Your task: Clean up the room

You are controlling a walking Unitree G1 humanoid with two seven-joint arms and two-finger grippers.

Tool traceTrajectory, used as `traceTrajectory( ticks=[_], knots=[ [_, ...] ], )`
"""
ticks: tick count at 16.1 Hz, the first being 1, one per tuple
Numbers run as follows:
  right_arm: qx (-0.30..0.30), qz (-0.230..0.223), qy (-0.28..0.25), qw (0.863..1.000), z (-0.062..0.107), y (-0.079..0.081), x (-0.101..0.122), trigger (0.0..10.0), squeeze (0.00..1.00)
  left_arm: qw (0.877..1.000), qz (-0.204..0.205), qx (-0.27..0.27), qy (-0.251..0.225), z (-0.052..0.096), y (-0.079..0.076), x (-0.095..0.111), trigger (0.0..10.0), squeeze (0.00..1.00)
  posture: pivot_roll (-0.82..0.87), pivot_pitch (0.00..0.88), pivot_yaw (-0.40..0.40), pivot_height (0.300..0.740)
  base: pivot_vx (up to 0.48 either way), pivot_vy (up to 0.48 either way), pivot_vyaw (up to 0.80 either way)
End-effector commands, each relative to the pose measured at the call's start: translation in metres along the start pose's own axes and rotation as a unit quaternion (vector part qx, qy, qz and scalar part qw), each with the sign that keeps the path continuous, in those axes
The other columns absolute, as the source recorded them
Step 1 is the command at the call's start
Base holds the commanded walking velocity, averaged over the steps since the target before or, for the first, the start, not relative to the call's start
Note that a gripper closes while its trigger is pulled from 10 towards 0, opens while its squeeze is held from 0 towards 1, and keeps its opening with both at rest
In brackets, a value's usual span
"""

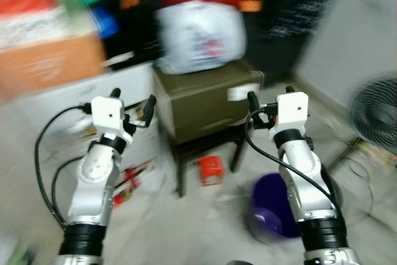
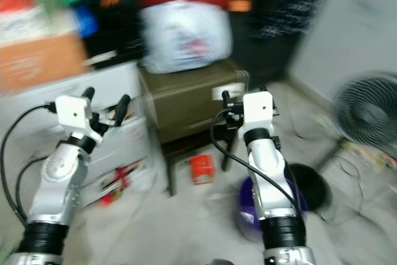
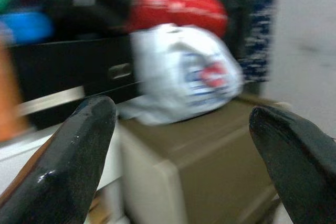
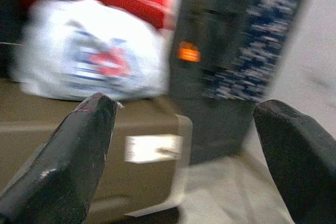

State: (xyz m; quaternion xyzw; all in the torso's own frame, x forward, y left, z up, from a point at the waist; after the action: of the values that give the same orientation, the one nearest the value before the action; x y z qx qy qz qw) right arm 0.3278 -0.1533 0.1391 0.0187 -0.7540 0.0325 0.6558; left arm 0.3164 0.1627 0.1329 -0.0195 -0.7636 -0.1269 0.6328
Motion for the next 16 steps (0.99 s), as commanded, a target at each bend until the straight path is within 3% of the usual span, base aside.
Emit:
traceTrajectory(
  ticks=[1,5,12,16],
  knots=[
    [-0.008,0.000,0.004,1.000,0.000,-0.006,-0.001,10.0,0.00,1.000,0.004,-0.018,-0.013,-0.004,-0.008,0.006,10.0,0.00,-0.04,0.000,-0.030,0.740,0.461,0.000,-0.42],
    [-0.008,0.000,0.003,1.000,0.000,-0.006,-0.001,10.0,0.00,1.000,0.002,-0.018,-0.004,-0.005,-0.008,0.004,10.0,0.00,-0.04,0.000,-0.028,0.740,0.423,0.000,0.00],
    [0.004,0.008,-0.003,1.000,0.000,-0.003,-0.001,10.0,0.00,1.000,-0.005,0.016,0.011,-0.005,-0.001,0.000,10.0,0.00,-0.03,0.000,-0.030,0.740,0.000,0.000,0.00],
    [0.010,0.014,-0.006,1.000,0.002,-0.001,0.000,10.0,0.00,0.999,-0.020,0.047,0.009,-0.002,0.006,0.001,10.0,0.00,-0.03,0.000,-0.027,0.740,0.000,0.000,0.80]
  ],
)
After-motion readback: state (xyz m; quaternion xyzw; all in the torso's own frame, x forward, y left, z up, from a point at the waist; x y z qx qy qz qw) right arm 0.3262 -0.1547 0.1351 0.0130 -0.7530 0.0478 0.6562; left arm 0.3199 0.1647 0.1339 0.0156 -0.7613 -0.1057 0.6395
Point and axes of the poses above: a point about 5 cm out from each wrist's last joint towards the gripper, its own z axis pointing back from the gripper into the wrist, its own x axis along the axis of the wrist's last joint, y = z × x, the point moved 2 cm from there along -z, pointing out of the wrist towards the gripper, and after that the axes turned 8 degrees about -z, right-handed, at the moved point
